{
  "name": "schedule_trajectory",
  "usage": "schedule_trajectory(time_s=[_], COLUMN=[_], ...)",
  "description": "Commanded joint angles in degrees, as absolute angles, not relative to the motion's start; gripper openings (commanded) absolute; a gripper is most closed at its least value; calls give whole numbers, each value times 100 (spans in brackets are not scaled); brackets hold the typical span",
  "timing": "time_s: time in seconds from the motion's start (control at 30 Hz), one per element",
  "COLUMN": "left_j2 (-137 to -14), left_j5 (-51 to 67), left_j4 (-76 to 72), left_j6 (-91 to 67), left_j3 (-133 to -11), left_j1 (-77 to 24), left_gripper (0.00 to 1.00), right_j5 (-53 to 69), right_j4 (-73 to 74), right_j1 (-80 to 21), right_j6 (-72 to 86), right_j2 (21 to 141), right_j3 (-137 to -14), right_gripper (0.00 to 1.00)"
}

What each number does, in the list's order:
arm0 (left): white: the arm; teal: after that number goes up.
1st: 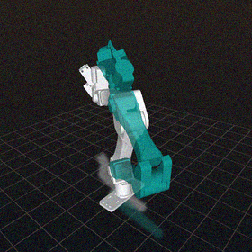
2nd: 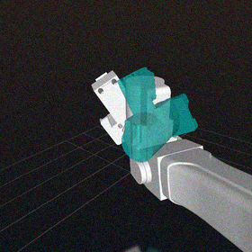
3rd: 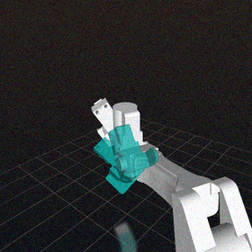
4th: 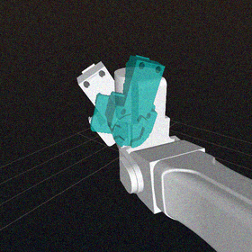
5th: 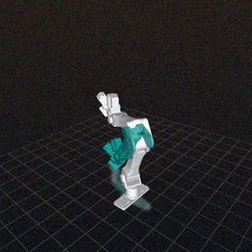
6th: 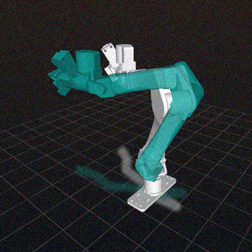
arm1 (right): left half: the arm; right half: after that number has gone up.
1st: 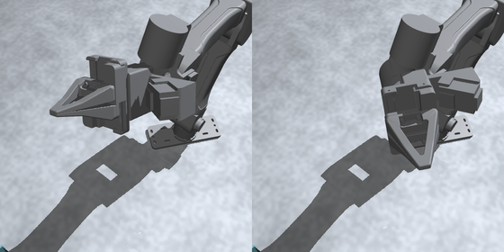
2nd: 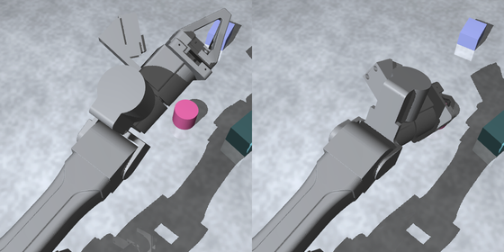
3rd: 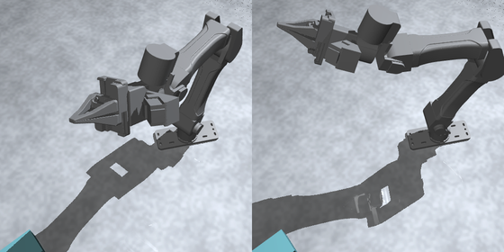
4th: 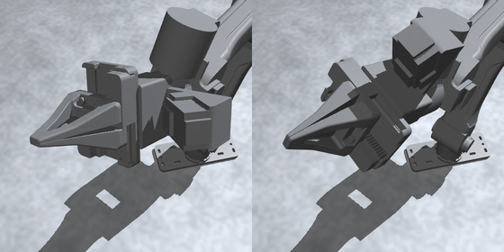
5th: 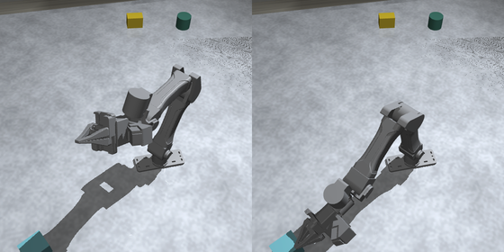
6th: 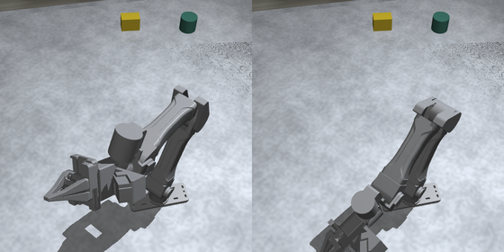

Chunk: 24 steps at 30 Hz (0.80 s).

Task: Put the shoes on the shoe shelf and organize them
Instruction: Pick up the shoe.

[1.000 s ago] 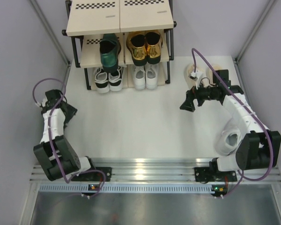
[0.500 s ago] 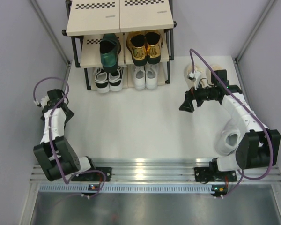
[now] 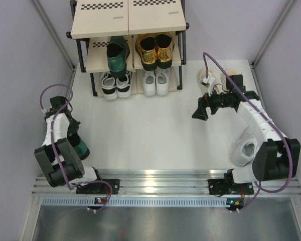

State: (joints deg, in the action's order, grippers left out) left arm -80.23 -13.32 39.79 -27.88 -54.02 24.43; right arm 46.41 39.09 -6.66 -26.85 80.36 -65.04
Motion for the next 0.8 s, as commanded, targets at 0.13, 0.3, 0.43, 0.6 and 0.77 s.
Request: schedule_trajectory(time_s=[0.13,0.3,0.43,0.6,0.77], left_j2=[-6217,-5599,-5589,-6185,-7153], left_j5=[744,1037,1081,1098,1151], left_j4=[3929,3508,2894,1926,1302], left_j6=[-3654,-5193,-5616,-4977,-4307], left_j3=[-4993,-4273,-4271,-4683,-5439], left_j1=[1742,-134,-1579,-3440,-4682], left_gripper=[0,0,0,0,0], right_j5=[5001,5203,5221,5291,4293], right_j4=[4025,3911,3745,3227,2594], right_j1=[-747,-747,-747,-747,-756], right_j6=[-2857,-2611,-2225,-636,1760], right_j2=[7884,7936,7980,8217,8306], right_j3=[-6899,-6943,-6961,-6847,-6593], right_gripper=[99,99,99,99,100])
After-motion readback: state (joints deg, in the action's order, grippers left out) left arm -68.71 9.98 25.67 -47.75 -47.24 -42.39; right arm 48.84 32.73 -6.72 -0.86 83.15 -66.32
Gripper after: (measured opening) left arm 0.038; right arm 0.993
